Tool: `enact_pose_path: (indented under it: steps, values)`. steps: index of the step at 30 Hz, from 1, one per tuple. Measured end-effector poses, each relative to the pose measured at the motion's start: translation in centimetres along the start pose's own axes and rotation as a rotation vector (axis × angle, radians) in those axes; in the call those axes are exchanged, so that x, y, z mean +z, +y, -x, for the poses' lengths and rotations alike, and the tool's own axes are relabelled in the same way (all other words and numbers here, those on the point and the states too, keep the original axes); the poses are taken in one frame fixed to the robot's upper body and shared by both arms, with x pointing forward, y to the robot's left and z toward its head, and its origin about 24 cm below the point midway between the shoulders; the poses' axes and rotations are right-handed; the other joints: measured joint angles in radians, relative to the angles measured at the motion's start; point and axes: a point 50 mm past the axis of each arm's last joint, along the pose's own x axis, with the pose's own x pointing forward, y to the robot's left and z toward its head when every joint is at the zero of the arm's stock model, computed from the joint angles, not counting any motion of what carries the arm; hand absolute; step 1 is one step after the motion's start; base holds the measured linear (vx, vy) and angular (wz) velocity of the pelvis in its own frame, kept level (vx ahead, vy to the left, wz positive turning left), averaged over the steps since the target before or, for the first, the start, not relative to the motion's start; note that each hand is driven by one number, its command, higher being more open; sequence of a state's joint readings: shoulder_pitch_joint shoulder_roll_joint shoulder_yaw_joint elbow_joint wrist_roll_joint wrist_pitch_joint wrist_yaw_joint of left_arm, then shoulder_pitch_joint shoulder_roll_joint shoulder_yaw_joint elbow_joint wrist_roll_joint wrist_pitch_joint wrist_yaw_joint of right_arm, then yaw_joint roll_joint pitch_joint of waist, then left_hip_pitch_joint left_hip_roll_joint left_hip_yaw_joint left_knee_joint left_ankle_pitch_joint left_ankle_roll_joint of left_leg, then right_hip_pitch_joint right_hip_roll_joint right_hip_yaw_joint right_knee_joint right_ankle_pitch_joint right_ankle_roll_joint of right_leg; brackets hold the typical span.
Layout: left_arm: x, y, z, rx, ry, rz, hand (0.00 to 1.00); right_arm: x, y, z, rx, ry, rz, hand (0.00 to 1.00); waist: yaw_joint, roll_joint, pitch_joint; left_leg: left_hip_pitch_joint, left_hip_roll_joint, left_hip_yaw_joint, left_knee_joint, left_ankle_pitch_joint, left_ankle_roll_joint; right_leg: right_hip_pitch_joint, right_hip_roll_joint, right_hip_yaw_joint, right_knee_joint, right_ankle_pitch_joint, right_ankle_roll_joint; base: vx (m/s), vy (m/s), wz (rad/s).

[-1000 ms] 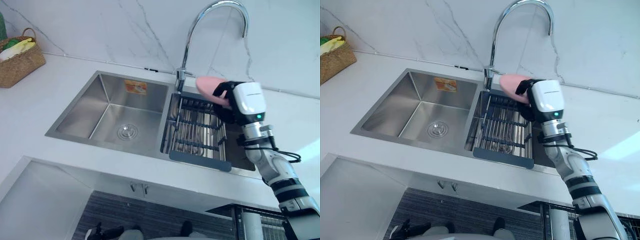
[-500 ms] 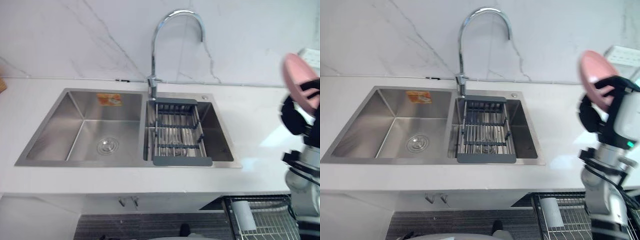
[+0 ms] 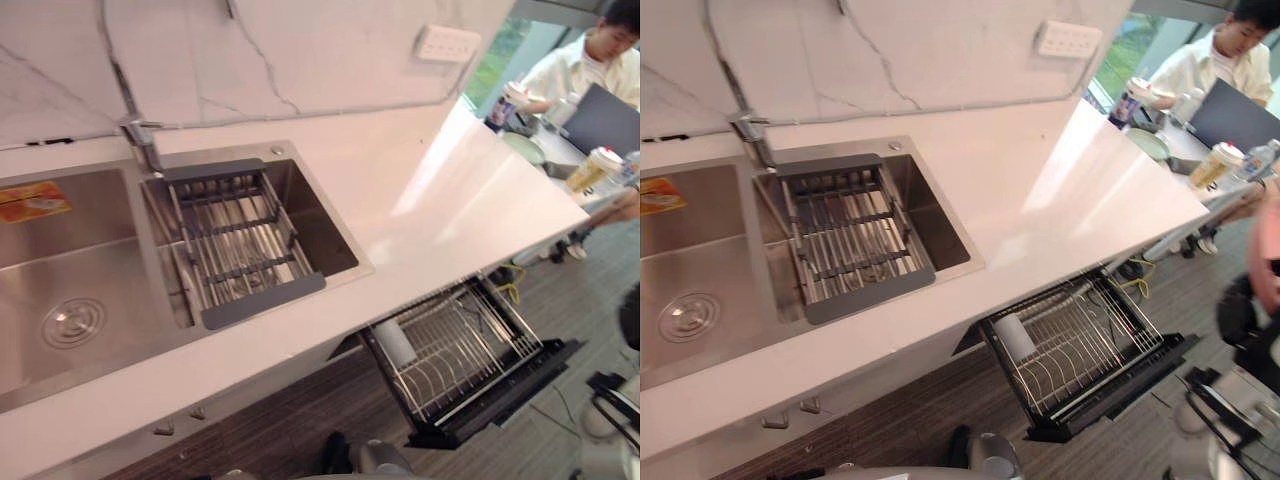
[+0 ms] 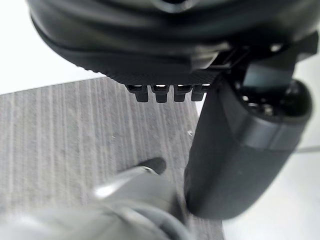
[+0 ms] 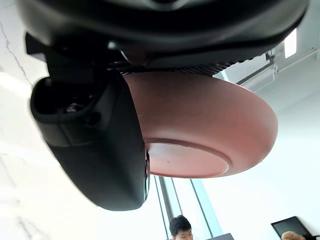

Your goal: Walk over to the sink, pick up the cup, carry it to the dishwasher, place the cup inside the dishwasher, then close the dishwasher door

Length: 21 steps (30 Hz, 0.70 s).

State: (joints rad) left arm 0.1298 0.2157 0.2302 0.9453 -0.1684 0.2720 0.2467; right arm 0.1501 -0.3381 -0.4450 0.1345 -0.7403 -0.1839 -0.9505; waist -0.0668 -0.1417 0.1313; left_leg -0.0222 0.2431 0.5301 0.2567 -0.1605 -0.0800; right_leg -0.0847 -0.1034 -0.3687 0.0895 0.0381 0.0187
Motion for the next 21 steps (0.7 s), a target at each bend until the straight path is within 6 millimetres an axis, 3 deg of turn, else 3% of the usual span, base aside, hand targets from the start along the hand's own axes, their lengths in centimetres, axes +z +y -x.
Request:
enact_pose_path:
  steps: [2, 6, 11, 15, 18, 21]
  values:
    - [0.8, -0.7, 0.1, -0.011, -0.013, 0.034, 1.0, 0.6, 0.6, 0.4, 0.038, -0.004, -0.029, 0.0, 0.009, -0.009, 0.011, -0.001, 0.003, -0.005, 0.036, -0.002, -0.003, 0.07, 0.0, -0.006, -0.076, -0.002, 0.037, -0.01, -0.156, 0.0]
    - [0.0, -2.3, 0.6, -0.038, 0.014, 0.068, 1.0, 0.5, 0.9, 0.8, 0.119, 0.003, -0.028, 0.0, 0.015, 0.056, 0.033, 0.006, 0.022, -0.028, 0.011, 0.022, -0.03, 0.119, 0.043, -0.022, -0.162, 0.041, 0.014, -0.1, -0.084, 0.08]
    - [-1.4, -3.0, 0.8, -0.038, 0.05, 0.096, 1.0, -0.6, 0.8, 2.5, 0.223, 0.044, 0.004, 0.0, -0.001, 0.105, 0.045, 0.019, 0.004, -0.057, -0.036, 0.059, -0.029, 0.135, 0.041, -0.048, -0.167, 0.044, 0.011, -0.06, 0.006, 0.14]
    - [-1.6, -3.2, 0.9, -0.044, 0.051, 0.099, 1.0, -1.4, 1.4, 3.7, 0.28, 0.097, 0.024, 0.0, -0.002, 0.122, 0.056, 0.034, -0.006, -0.074, -0.044, 0.065, -0.025, 0.158, 0.033, -0.064, -0.166, 0.044, 0.011, -0.02, 0.078, 0.17]
    - [-1.7, -3.4, 1.0, -0.051, 0.055, 0.093, 1.0, -2.5, 2.1, 4.9, 0.384, 0.177, 0.036, 0.0, -0.001, 0.136, 0.064, 0.041, -0.015, -0.086, -0.043, 0.066, -0.021, 0.172, 0.024, -0.076, -0.162, 0.043, 0.012, 0.0, 0.084, 0.12]
    - [-1.8, -3.8, 1.0, -0.077, 0.057, 0.07, 1.0, -2.3, 3.2, 6.0, 0.527, 0.194, 0.047, 0.0, -0.002, 0.154, 0.075, 0.04, -0.018, -0.091, -0.038, 0.065, -0.017, 0.172, 0.018, -0.078, -0.152, 0.041, 0.014, 0.01, 0.075, 0.04]
